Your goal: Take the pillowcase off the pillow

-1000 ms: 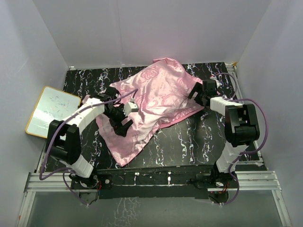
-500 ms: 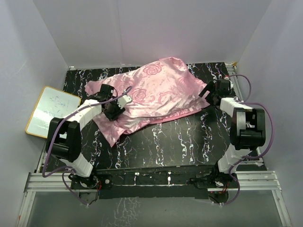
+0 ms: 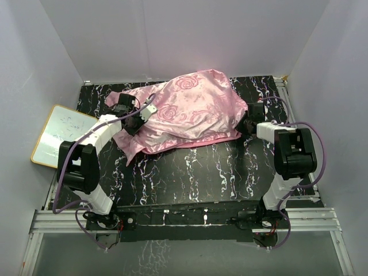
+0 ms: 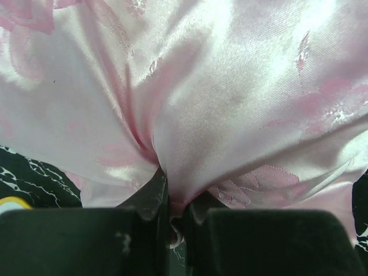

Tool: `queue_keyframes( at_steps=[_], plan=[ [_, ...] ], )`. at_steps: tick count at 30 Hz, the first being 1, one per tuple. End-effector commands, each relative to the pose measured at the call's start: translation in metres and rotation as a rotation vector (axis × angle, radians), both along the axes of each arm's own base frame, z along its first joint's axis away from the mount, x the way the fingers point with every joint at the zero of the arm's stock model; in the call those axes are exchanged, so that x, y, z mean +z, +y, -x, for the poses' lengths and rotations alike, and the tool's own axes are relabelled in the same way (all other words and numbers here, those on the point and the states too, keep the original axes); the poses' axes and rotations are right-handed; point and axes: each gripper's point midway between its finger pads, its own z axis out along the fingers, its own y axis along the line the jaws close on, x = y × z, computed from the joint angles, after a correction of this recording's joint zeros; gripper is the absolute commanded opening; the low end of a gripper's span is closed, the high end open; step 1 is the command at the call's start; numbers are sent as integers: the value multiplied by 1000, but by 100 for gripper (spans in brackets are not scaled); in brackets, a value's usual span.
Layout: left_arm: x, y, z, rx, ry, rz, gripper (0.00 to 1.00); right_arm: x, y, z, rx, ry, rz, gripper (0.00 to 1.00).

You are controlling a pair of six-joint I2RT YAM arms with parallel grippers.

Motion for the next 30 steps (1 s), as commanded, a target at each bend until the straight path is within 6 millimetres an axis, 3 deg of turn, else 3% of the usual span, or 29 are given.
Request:
queue_keyframes(
  at_steps=[1,8,14,23,30],
  plan=[
    [45,-23,-19,-10,-54,126,0,42,-4,0,-35,-109,-6,9],
    [89,-42,-22,-16,-50,238,0,115,-12,10,-83,-304,-7,8],
    [137,-47,-23,-22,-114,285,0,180,-13,23,-88,-457,3,8],
    [229,-41,-2,-14,-284,355,0,286,-6,61,-83,-683,51,8],
    [313,-27,18,4,-471,400,0,343,6,99,-67,-786,23,8]
  ],
)
